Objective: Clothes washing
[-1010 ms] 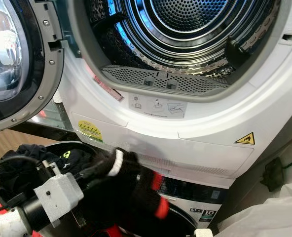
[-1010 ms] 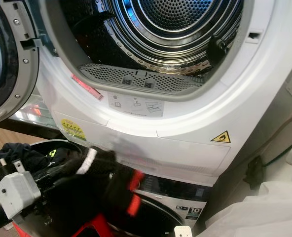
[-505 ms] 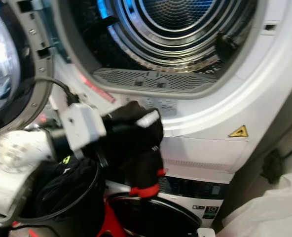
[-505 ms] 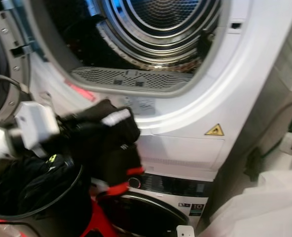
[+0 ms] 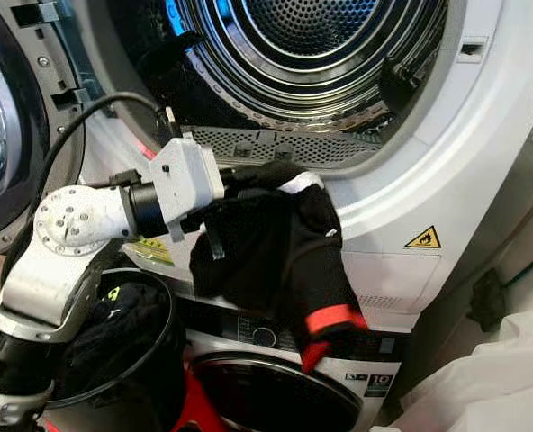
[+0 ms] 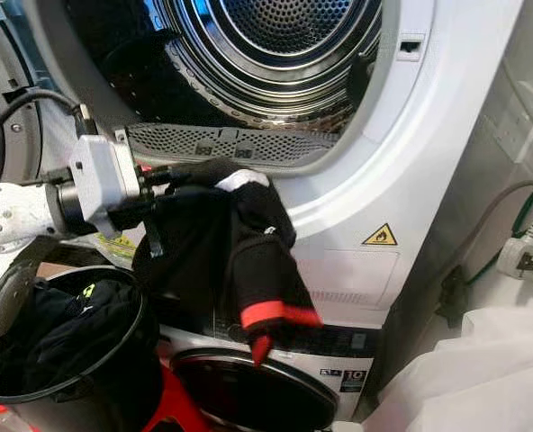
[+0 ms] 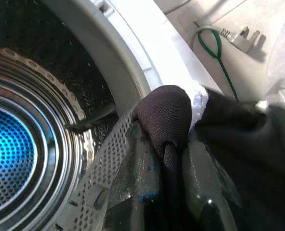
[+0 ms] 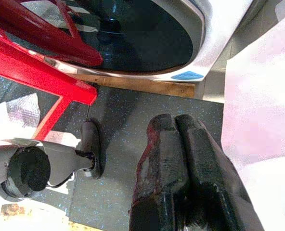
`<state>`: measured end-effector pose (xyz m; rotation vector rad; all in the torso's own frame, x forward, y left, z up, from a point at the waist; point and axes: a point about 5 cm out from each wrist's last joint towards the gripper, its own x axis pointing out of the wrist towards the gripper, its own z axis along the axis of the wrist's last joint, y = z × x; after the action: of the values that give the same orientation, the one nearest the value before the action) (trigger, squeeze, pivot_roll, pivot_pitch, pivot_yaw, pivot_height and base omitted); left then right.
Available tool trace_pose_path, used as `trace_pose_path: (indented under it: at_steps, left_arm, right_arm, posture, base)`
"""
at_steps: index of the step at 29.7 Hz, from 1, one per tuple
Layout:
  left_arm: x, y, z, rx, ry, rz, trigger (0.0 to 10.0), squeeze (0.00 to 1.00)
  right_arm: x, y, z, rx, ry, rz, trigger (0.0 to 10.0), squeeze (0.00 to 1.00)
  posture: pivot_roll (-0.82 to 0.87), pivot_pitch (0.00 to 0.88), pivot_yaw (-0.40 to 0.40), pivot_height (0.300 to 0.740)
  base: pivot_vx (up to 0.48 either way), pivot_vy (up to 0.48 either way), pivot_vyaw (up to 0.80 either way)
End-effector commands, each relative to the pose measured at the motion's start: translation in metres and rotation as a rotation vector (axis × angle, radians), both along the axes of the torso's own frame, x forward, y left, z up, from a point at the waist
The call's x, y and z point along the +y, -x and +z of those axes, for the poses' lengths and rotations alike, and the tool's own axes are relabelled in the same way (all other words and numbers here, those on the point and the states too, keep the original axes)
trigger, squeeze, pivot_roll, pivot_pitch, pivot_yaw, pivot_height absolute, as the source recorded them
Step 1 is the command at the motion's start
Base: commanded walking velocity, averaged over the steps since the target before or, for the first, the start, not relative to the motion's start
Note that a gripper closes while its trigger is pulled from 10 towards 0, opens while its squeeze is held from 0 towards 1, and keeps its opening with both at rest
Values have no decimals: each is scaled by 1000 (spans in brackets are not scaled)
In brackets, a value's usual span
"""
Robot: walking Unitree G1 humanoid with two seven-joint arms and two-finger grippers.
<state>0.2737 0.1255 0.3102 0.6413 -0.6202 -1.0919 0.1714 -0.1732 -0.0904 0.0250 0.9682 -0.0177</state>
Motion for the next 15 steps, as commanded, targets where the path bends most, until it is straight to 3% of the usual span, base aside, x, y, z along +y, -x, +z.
trace_pose_path:
  at_steps: [1,15]
  left_arm:
    - [1,-1,5,-31,-6,-1,0,0]
    - [2,-4,5,-45,-6,-13,0,0]
  right_arm:
    - [2,-2,1,-1,-2,7,10000,0]
    - [2,-2,1,-1,-2,7,10000,0]
  posture:
    - [203,0,69,740]
    - [203,0,69,740]
  base:
    - [0,0,0]
    - [0,0,0]
